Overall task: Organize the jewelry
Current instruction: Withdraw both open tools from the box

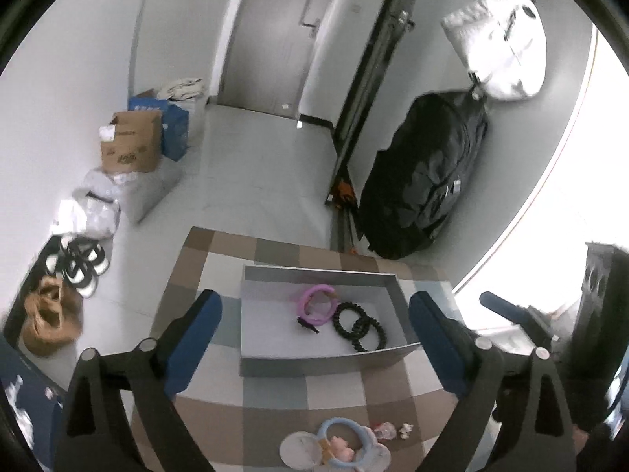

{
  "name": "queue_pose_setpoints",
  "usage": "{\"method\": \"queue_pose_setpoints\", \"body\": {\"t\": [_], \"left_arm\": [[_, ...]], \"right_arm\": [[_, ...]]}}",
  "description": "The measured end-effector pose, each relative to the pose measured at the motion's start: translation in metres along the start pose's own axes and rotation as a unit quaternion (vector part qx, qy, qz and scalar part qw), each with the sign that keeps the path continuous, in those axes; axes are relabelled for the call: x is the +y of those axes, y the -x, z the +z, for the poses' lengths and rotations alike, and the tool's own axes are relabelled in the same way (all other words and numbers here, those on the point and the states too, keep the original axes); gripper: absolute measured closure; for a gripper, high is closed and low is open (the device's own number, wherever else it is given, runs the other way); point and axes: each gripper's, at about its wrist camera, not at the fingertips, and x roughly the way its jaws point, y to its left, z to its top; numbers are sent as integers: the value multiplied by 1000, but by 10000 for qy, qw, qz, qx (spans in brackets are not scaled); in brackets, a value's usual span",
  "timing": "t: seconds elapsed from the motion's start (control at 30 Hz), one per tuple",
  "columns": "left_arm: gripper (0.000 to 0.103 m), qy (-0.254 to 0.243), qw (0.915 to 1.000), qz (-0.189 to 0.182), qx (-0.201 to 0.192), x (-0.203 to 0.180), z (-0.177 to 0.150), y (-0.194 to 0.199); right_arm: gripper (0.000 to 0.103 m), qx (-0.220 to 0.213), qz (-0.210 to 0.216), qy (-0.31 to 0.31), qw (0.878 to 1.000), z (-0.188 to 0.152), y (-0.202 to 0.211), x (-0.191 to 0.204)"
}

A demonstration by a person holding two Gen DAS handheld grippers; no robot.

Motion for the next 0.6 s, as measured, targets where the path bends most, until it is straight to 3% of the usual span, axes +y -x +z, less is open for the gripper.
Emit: {"method": "queue_pose_setpoints", "body": {"t": [0.23, 0.4, 0.6], "left_arm": [[9, 79, 9996, 214, -169, 9, -11, 14], [9, 286, 9993, 209, 79, 13, -27, 14], [9, 264, 9992, 218, 229, 11, -36, 20]], "right_arm": [[0, 151, 62, -85, 9998, -17, 9, 1], [0, 238, 96, -36, 9997, -31, 14, 7], [0, 561, 438, 223, 9972, -43, 11, 22]]}}
